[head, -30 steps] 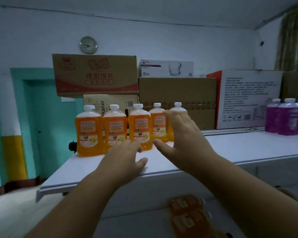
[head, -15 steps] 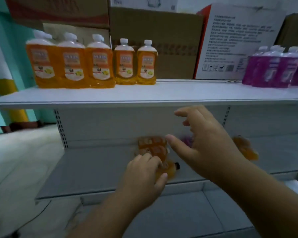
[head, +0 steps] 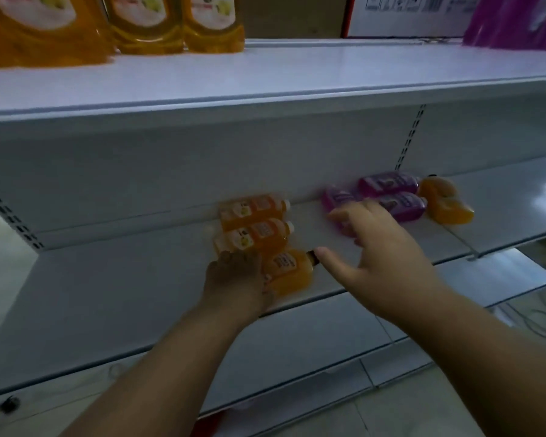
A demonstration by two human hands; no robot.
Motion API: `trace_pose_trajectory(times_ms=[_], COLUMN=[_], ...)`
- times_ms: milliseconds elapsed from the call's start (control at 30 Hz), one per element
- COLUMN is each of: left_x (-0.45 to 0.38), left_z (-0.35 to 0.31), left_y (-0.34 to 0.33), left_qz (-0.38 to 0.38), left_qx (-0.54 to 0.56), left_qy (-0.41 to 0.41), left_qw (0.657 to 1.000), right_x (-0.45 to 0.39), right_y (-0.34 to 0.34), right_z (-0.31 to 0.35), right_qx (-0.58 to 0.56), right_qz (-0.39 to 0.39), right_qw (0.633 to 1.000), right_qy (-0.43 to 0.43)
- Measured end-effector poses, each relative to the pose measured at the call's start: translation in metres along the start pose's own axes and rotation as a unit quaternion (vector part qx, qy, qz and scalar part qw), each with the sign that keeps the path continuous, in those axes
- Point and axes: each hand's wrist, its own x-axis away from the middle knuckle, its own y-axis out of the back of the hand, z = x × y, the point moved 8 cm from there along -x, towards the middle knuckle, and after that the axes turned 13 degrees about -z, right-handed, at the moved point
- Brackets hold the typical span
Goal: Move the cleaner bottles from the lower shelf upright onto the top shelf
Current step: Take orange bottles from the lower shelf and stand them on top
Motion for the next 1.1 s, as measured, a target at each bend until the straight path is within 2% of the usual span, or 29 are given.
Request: trace_pose_trajectory(times_ms=[167,233,300,400,467,600,633,700,767,833,933,1000,1100], left_x=[-0.016,-0.009,0.007,0.034,0.052,0.1,0.111,0.128,0.139,0.148,0.158,0.161,0.159], left_z=[0.001,0.002,0.006,0.023,0.037,0.055,0.057,0.053,0.045,0.033,0.016,0.009,-0.001], left_y=[-0.009,-0.007,-0.002,0.013,0.028,0.052,0.056,0.064,0.076,0.083,0.071,0.066,0.06], left_qz=[0.078,0.091,0.085,0.025,-0.061,-0.237,-0.254,-0.266,-0.286,-0.293,-0.252,-0.248,-0.254], left_qx=[0.049,0.147,0.263,0.402,0.483,0.548,0.55,0.549,0.544,0.526,0.582,0.59,0.602], left_qy=[0.029,0.072,0.13,0.217,0.265,0.382,0.411,0.449,0.46,0.451,0.467,0.469,0.473], left_qw=[0.995,0.982,0.952,0.889,0.832,0.705,0.681,0.653,0.641,0.659,0.616,0.608,0.591], right_x=[-0.008,-0.013,-0.019,-0.031,-0.037,-0.034,-0.033,-0.033,-0.03,-0.027,-0.022,-0.018,-0.014], right_y=[-0.023,-0.028,-0.034,-0.054,-0.078,-0.158,-0.177,-0.21,-0.236,-0.245,-0.224,-0.207,-0.192], right_z=[-0.017,-0.023,-0.03,-0.044,-0.05,-0.031,-0.021,-0.001,0.008,0.006,0.005,0.0,-0.019], right_qx=[-0.002,-0.016,-0.032,-0.075,-0.071,0.009,0.038,0.078,0.086,0.068,-0.005,-0.06,-0.109], right_qz=[0.003,0.003,0.001,0.009,0.035,0.179,0.198,0.216,0.246,0.253,0.192,0.159,0.151], right_qw=[1.0,0.999,0.999,0.995,0.995,0.981,0.974,0.962,0.952,0.952,0.968,0.972,0.976], right_qy=[-0.03,-0.036,-0.036,-0.062,-0.053,0.07,0.1,0.146,0.162,0.16,0.162,0.161,0.11])
